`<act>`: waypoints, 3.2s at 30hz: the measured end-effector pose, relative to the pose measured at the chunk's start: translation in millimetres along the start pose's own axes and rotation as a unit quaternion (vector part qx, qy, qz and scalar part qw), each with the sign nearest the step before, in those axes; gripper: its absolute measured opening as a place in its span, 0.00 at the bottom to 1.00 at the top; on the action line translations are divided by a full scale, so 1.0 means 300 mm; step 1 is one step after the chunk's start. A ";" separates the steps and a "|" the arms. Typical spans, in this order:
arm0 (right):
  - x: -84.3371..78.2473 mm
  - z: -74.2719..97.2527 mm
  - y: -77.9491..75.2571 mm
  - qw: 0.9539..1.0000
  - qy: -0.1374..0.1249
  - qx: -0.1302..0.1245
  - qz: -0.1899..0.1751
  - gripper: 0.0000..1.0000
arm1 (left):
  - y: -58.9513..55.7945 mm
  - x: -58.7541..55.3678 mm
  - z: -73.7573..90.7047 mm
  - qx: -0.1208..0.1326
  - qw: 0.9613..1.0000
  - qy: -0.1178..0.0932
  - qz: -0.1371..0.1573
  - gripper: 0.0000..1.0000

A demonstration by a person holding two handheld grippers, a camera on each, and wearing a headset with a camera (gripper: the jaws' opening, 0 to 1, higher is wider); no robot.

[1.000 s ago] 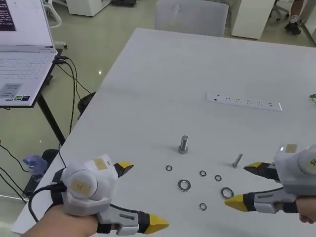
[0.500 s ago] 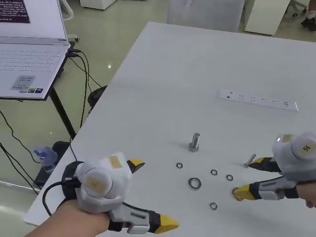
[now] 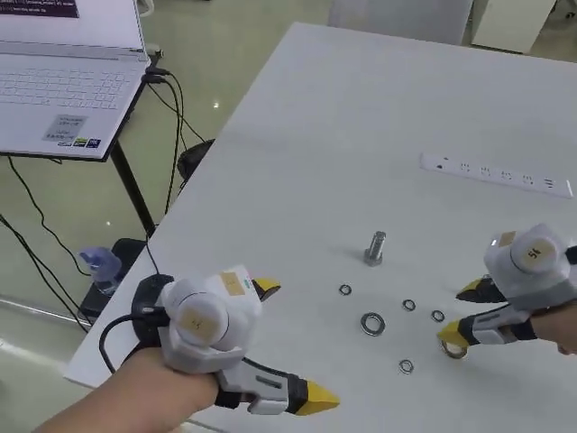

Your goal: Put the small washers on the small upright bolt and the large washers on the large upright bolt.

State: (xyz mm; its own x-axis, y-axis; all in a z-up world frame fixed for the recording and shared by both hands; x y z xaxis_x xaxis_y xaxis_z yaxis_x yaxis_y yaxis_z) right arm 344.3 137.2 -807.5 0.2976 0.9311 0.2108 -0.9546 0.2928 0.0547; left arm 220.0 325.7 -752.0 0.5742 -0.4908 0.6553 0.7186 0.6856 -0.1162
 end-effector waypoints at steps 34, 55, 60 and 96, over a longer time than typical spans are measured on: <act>-0.007 -0.108 -0.063 0.994 0.096 -0.024 0.034 0.24 | 0.028 -0.024 0.006 0.004 1.000 0.004 -0.008 0.91; 0.020 -0.120 -0.055 0.987 0.145 -0.040 0.053 0.14 | 0.023 -0.048 0.005 0.002 1.000 0.003 0.004 0.89; 0.018 -0.118 -0.054 0.987 0.148 -0.042 0.049 0.14 | 0.016 -0.045 0.008 0.002 1.000 0.004 0.003 0.88; -0.162 0.087 -0.090 0.992 0.120 -0.038 -0.028 0.12 | 0.034 -0.018 0.006 0.020 1.000 0.003 0.022 0.88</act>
State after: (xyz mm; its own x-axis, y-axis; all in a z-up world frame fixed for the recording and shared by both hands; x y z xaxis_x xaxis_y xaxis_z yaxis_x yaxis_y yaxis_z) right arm 355.2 78.2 -793.6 0.3527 0.9353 -0.0284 -0.9357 0.3523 -0.0167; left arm 223.7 336.2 -755.4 0.6078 -0.4620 0.6459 0.6762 0.7275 -0.1160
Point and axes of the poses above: the centre of the closed fingertips' face, and the gripper's own axes: z roughly backward along the fingers, y roughly to its left, x roughly out of its top, the point moved 3 cm from there along z, roughly backward along the fingers, and after that the axes turned 15 degrees about y, right-handed, at the moved point
